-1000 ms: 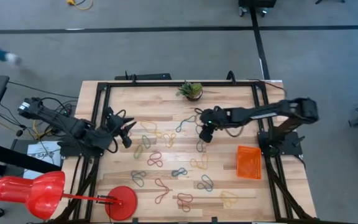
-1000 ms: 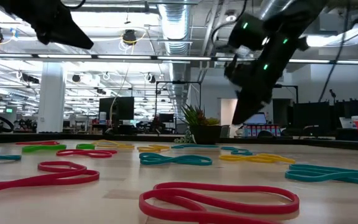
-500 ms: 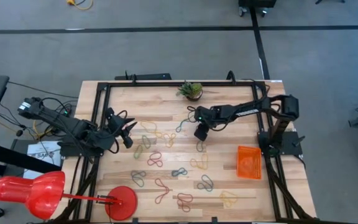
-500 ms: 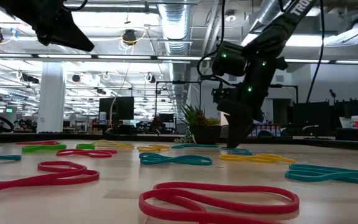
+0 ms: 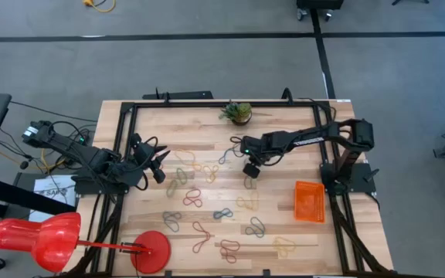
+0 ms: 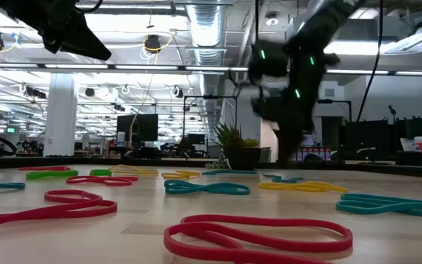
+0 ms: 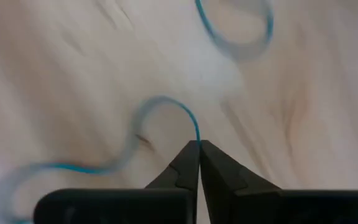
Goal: Pick and place rubber bands into bin
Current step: Put the blue rubber band into the orange basket
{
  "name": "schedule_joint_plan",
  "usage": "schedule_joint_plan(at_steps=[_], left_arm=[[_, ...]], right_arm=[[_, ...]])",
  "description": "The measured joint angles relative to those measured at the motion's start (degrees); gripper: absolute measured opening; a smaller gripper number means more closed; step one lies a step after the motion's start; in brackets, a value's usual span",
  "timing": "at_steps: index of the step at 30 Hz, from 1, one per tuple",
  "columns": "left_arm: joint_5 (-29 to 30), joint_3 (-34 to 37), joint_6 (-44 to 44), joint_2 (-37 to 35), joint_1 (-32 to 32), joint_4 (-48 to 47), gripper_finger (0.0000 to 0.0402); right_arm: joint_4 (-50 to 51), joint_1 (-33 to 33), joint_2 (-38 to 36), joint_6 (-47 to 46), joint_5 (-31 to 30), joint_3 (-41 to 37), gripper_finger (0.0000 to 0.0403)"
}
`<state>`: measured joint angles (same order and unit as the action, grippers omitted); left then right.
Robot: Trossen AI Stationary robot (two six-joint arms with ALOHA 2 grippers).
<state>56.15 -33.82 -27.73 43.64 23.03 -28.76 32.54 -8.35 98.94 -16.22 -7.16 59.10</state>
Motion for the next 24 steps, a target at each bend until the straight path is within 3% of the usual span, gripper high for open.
schedule_joint_plan(at_steps=[8, 14, 19, 24], left_arm=[[1.20, 0.02, 0.04, -0.11, 0.00, -0.22, 0.0081], [1.39, 0.02, 0.20, -0.11, 0.00, -0.19, 0.0081], [1.47, 0.02, 0.13, -0.12, 0.00, -0.21, 0.0081], [1.54, 0.02, -0.04, -0.11, 0.00, -0.17, 0.0081]], right_arm=[[35.29, 8.61, -11.10, -11.03, -3.22, 12.80, 0.0002], [57.80, 18.86, -19.22, -36.32, -1.65, 14.66, 0.0001], [53.24, 29.51, -25.48, -47.47, 7.87, 11.67, 0.0001], [55.59, 39.15, -26.65, -59.50, 8.81, 9.27, 0.0001]])
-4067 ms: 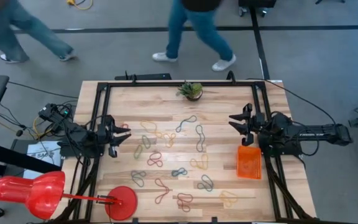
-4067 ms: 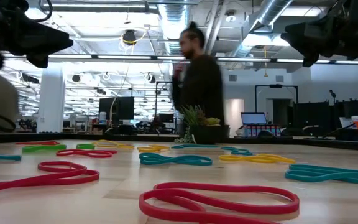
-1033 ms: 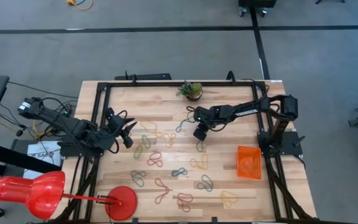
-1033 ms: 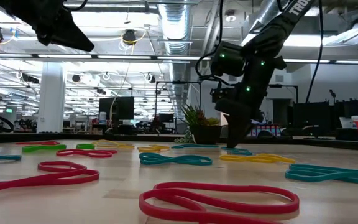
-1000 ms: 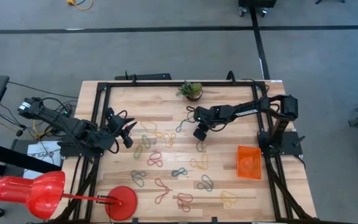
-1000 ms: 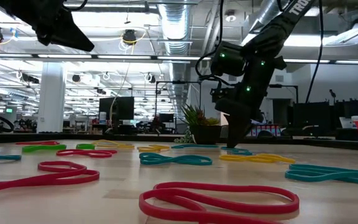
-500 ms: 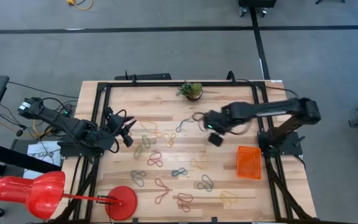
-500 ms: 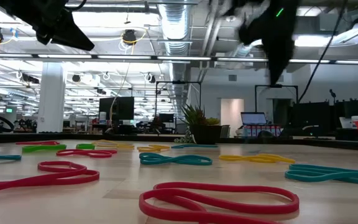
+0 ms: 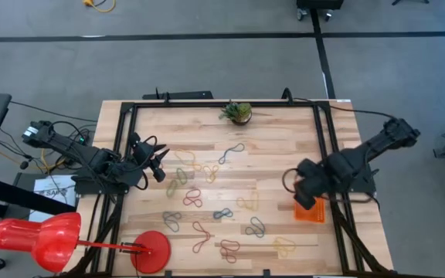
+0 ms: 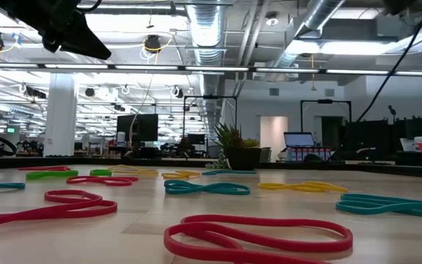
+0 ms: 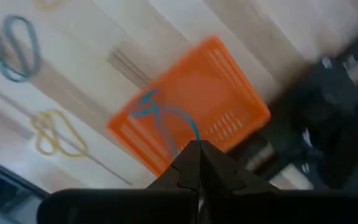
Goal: Pick and place rubber bands into bin
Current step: Put the blue rubber band into the orange basket
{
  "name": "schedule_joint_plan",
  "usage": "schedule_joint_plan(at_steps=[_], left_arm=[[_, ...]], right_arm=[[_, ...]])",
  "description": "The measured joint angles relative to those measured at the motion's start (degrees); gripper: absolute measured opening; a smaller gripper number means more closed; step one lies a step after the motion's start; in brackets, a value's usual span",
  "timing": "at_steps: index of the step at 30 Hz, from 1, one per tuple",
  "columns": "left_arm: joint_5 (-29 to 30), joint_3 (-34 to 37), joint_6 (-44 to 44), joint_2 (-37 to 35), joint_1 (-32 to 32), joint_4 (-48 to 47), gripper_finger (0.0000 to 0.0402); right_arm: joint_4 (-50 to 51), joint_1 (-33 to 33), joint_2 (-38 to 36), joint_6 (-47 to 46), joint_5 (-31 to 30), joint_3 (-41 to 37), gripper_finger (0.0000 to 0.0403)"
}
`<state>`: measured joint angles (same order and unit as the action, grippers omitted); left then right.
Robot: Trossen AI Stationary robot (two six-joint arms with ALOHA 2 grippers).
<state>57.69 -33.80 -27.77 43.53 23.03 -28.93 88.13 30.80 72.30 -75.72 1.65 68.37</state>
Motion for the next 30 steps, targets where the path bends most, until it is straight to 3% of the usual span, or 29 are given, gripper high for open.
schedule_joint_plan(at_steps=[9, 24, 26, 30], left_arm=[[0.24, 0.00, -0.24, 0.00, 0.00, 0.00, 0.0081], [4.31, 0.00, 0.46, 0.00, 0.01, 0.13, 0.0081], [4.31, 0.00, 0.46, 0.00, 0.00, 0.13, 0.0081], [4.31, 0.00, 0.48, 0.00, 0.02, 0.13, 0.0082]], right_arm=[[-0.78, 8.45, 1.29, -15.97, 0.02, -8.04, 0.0002], [-17.35, 7.05, 2.09, -10.04, -1.05, -13.52, 0.0097], [-17.07, 6.03, 2.09, -6.82, -6.07, -13.52, 0.0102], [-19.07, 1.78, 2.09, 3.35, -25.89, -13.52, 0.0101]])
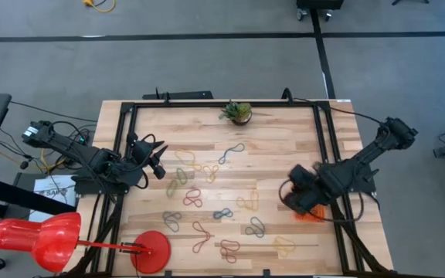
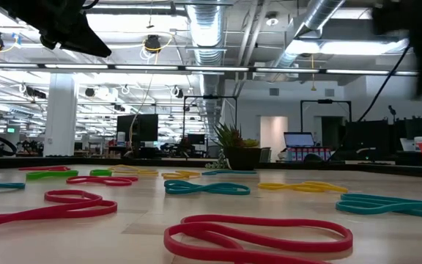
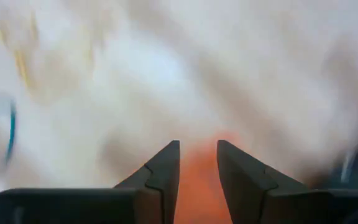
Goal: Pick and place rubber bands into bin
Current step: Put the blue rubber band into the orange basket
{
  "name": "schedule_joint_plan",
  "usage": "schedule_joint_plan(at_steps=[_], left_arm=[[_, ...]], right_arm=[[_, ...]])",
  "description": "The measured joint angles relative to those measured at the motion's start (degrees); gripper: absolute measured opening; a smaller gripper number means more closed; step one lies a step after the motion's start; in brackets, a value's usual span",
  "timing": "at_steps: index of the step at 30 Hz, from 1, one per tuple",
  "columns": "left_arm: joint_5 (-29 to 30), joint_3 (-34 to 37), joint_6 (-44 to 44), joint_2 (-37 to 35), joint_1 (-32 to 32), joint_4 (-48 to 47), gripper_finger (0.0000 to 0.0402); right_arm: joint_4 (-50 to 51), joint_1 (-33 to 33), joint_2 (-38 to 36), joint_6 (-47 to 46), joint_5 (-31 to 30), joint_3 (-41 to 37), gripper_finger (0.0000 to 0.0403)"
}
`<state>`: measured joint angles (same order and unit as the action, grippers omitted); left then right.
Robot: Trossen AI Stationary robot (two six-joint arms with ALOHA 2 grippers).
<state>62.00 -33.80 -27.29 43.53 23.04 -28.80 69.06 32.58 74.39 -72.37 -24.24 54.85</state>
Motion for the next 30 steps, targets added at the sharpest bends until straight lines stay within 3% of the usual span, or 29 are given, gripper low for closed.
schedule_joint_plan(at_steps=[4, 8, 11, 16, 18, 21, 30], left_arm=[[-0.06, 0.00, 0.00, 0.00, -0.01, 0.00, 0.0082], [-0.12, 0.00, -0.01, 0.00, -0.01, 0.00, 0.0082], [-0.16, 0.00, -0.02, -0.01, -0.01, -0.02, 0.0082], [-2.66, 0.00, -0.04, 0.06, -0.02, -0.31, 0.0082], [-4.69, 0.00, -0.04, 0.40, -0.02, -0.44, 0.0082], [-5.78, 0.00, -0.66, 0.94, 0.00, -0.26, 0.0082], [-5.79, 0.00, -1.36, 2.58, 0.00, -0.22, 0.0082]], right_arm=[[-11.69, -8.67, 0.00, 14.93, -10.62, 0.00, 0.0098], [-26.31, -19.49, 0.39, 30.40, -11.29, -0.16, 0.0098], [-36.64, -27.30, 2.41, 42.02, -6.26, -1.76, 0.0098], [-52.00, -38.10, 11.41, 59.02, 13.39, -2.86, 0.0098], [-59.19, -40.36, 16.51, 62.37, 18.11, -2.11, 0.0098], [-62.69, -43.08, 23.58, 65.10, 20.73, 0.12, 0.0098], [-61.97, -46.54, 41.89, 69.16, 20.84, 12.99, 0.0098]])
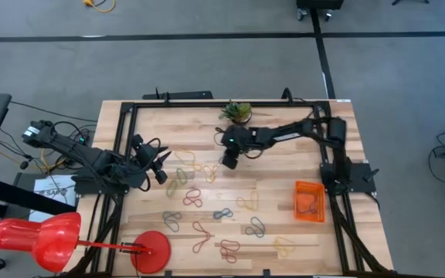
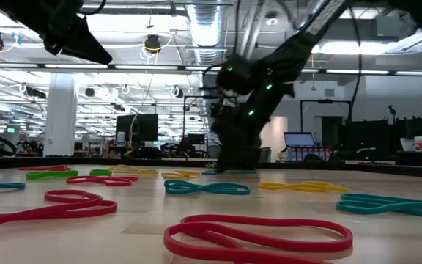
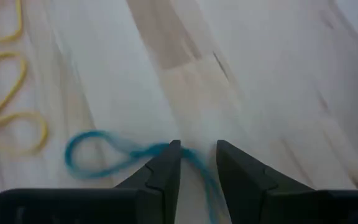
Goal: Pick and place rubber bands into bin
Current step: Put the blue rubber band into the orange basket
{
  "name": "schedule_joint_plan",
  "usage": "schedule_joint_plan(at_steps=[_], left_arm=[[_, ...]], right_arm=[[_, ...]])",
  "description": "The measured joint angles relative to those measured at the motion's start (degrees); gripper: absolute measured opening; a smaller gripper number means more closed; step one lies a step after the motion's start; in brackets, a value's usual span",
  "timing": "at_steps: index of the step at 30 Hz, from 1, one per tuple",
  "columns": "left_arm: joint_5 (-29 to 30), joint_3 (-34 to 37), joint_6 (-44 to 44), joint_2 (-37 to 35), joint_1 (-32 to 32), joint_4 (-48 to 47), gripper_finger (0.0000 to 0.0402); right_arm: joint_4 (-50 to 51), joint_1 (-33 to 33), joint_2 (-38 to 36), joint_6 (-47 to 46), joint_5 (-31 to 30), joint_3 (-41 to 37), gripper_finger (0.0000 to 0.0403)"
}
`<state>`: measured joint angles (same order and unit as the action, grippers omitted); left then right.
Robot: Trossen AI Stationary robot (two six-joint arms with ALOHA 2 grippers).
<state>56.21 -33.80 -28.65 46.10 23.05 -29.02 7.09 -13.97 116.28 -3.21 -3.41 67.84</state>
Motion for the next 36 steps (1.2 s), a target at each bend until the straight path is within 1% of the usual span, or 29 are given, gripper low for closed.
schedule_joint_plan(at_steps=[2, 5, 10, 15, 22, 28, 36], left_arm=[[-0.07, 0.00, -0.55, 0.10, 0.00, 0.32, 0.0082], [-0.58, 0.00, -1.35, 0.16, 0.00, 0.09, 0.0082], [-1.75, 0.00, -1.59, 0.16, 0.00, 0.00, 0.0082], [-1.84, 0.00, -1.80, 0.16, 0.00, -0.01, 0.0082], [-1.92, 0.00, -2.62, 0.16, 0.00, -0.02, 0.0082], [-1.94, 0.00, -2.64, 0.16, 0.00, -0.02, 0.0082], [-1.93, 0.00, -2.66, 0.14, 0.00, -0.11, 0.0082]], right_arm=[[0.89, -0.05, 2.45, 1.41, 0.28, 3.11, 0.0098], [6.52, 0.13, 4.80, 3.58, 0.77, 6.81, 0.0098], [11.47, 0.73, 6.91, 4.52, 1.09, 10.15, 0.0097], [15.16, 1.61, 6.09, 4.25, 1.18, 10.65, 0.0097], [21.95, 2.39, 1.62, 3.22, 2.69, 9.76, 0.0097], [21.95, 3.37, 1.50, 2.34, 2.64, 9.57, 0.0097], [20.26, 4.49, 4.10, 2.21, 2.63, 9.57, 0.0097]])
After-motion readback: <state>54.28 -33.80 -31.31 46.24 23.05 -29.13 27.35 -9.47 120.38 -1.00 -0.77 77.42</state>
